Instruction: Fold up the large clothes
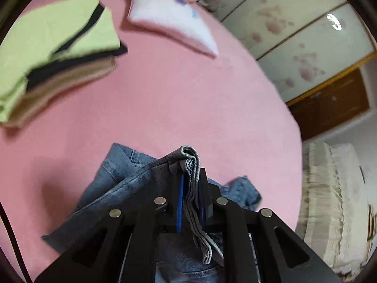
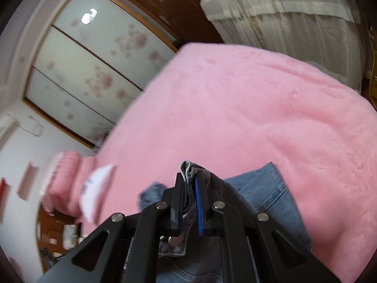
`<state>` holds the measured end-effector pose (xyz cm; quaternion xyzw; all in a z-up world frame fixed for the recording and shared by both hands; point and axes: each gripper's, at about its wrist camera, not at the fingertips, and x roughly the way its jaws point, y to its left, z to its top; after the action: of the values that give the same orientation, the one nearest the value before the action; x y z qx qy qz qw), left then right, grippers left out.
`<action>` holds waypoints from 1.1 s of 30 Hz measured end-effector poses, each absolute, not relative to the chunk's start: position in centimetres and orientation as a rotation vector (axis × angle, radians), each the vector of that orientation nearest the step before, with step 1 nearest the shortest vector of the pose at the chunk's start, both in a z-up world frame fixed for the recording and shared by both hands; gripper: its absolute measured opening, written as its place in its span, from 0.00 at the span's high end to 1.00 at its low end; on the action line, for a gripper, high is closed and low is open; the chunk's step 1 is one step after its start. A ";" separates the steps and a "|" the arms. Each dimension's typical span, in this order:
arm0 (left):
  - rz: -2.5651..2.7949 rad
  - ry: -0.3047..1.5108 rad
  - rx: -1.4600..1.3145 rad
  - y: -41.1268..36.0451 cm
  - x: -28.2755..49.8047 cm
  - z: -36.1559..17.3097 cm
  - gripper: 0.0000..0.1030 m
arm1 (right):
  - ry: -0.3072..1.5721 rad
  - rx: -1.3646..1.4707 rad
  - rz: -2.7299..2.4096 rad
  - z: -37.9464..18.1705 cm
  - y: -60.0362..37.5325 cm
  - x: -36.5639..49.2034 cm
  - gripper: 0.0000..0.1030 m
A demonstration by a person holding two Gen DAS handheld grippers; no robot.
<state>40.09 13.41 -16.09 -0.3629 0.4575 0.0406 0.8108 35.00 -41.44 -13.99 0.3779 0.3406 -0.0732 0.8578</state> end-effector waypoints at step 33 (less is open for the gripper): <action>0.294 1.229 0.038 9.3 36.2 -22.7 0.25 | 1.182 0.020 -0.425 -23.7 -37.4 35.7 0.82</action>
<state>36.17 9.33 -22.70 0.0179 0.5745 0.1374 0.8067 35.72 -37.37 -23.67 0.0095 0.5530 -0.1986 0.8091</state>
